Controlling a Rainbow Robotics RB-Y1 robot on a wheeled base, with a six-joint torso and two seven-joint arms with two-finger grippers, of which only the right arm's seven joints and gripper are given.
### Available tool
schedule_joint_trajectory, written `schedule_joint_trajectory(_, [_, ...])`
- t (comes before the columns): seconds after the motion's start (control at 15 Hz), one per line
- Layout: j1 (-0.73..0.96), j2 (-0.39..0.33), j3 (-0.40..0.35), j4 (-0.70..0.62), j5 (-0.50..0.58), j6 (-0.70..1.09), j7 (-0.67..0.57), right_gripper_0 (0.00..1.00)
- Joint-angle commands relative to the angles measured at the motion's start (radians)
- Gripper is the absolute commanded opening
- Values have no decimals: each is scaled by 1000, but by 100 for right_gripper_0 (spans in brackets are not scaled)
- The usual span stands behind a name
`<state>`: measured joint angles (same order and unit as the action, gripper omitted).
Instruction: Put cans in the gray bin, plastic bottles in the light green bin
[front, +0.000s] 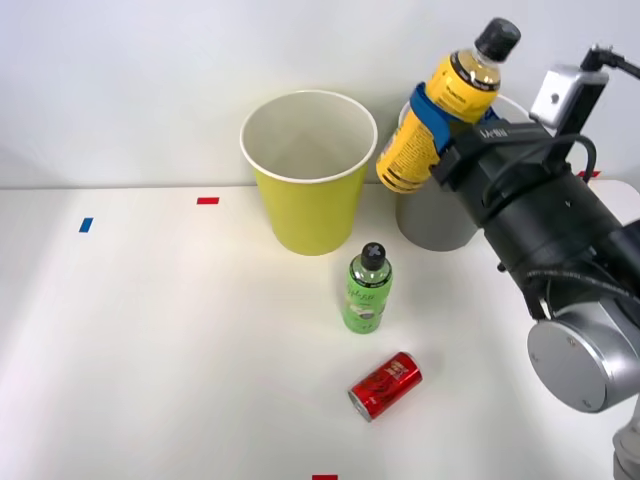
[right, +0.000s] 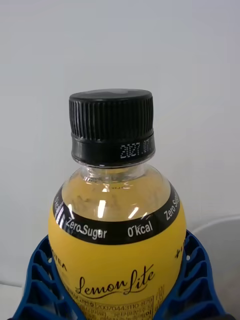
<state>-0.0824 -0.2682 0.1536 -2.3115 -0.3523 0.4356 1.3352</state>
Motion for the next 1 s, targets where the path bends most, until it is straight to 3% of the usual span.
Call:
schedule_joint_trajectory(0.07, [-194, 6, 24, 145, -5, 5, -102, 4])
schedule_joint_trajectory(0.4, [-473, 30, 100, 535, 26, -141, -96, 4])
schedule_joint_trajectory(0.53, [-554, 29, 133, 624, 26, -141, -106, 4])
schedule_joint_trajectory(0.73, [-626, 27, 176, 724, 26, -141, -106, 4])
schedule_joint_trajectory(1.0, [-635, 20, 192, 739, 26, -140, -106, 4])
